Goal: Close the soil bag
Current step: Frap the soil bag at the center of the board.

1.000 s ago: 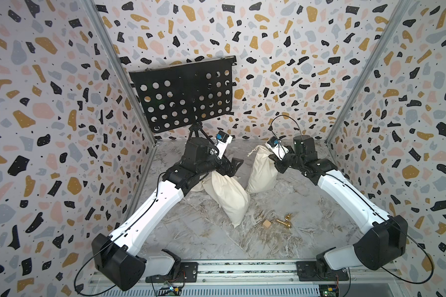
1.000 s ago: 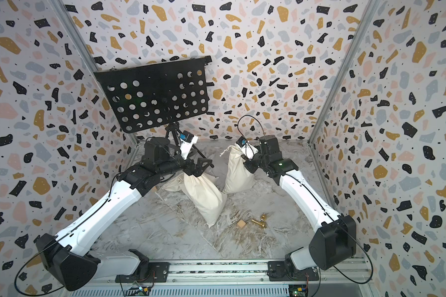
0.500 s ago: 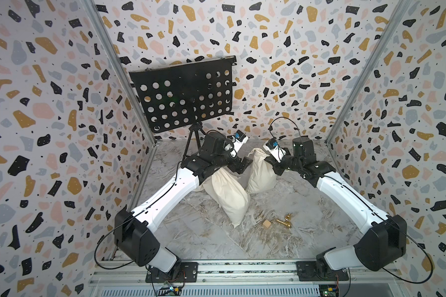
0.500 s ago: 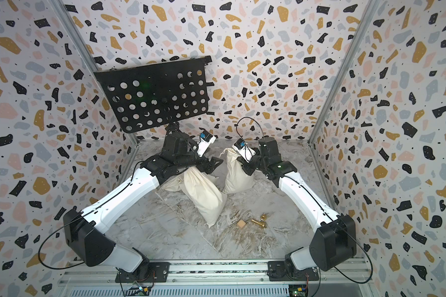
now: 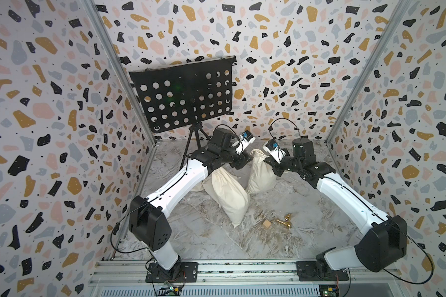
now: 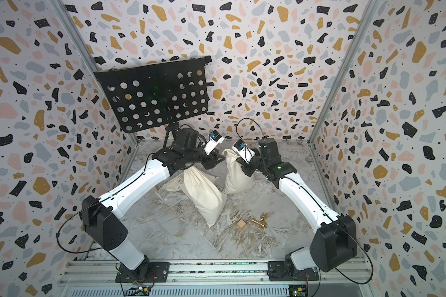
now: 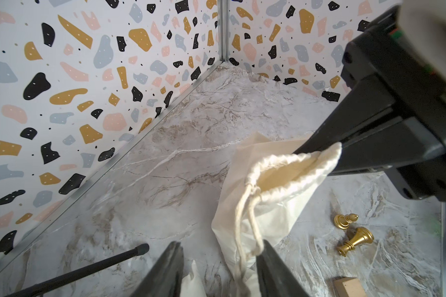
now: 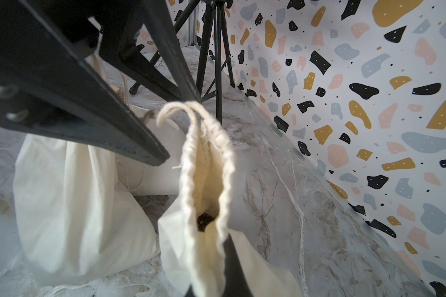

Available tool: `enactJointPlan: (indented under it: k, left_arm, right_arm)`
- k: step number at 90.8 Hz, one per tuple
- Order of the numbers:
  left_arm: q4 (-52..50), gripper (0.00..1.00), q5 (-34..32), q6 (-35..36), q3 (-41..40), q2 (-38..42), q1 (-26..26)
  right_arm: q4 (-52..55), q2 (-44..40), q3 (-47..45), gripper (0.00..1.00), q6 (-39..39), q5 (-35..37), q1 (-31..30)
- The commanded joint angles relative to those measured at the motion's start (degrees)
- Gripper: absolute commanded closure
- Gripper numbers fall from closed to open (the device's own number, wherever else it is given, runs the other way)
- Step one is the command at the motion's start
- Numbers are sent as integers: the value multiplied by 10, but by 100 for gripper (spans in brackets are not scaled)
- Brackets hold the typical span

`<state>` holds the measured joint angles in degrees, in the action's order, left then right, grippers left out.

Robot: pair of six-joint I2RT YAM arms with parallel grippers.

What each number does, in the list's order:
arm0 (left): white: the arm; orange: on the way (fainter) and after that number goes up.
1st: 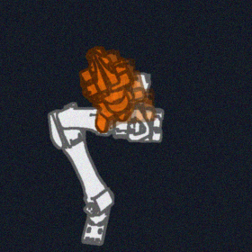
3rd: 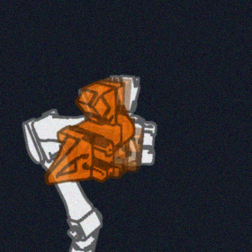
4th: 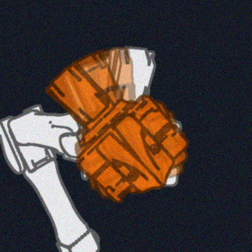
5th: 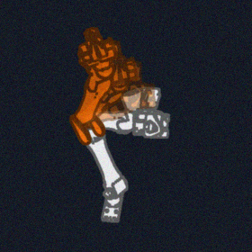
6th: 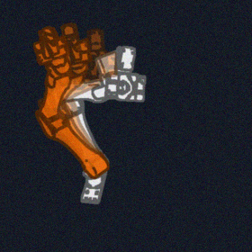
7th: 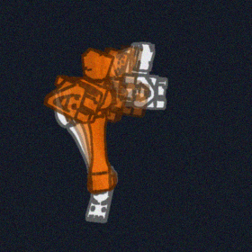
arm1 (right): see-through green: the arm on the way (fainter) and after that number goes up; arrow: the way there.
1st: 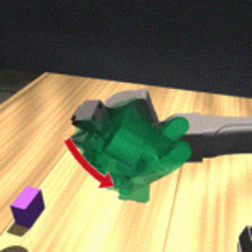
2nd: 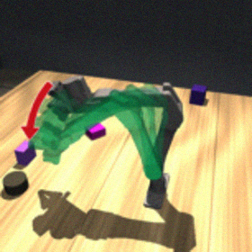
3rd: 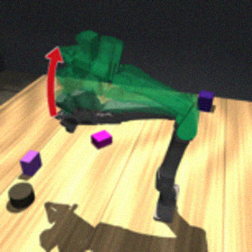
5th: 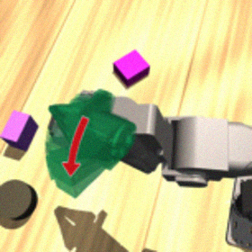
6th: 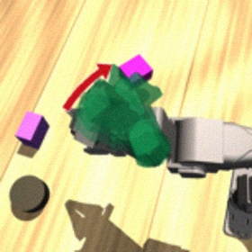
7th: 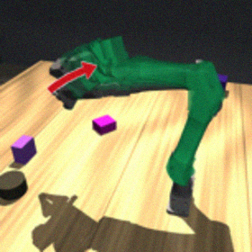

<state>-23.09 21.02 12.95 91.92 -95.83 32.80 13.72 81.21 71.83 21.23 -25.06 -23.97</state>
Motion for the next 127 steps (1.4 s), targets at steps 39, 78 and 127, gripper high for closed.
enactJointPlan:
  k: [39,78,127]
  left_arm:
    - [17,100,-7,-47,-14,89,2]
    - [40,100,23,-118,-34,148,20]
    - [55,100,31,-128,-52,185,23]
  right_arm:
    - [-23,-51,-21,70,-23,-6,-8]
    - [-96,-90,-39,36,-9,191,-153]
    - [-98,-29,34,67,-38,205,-189]
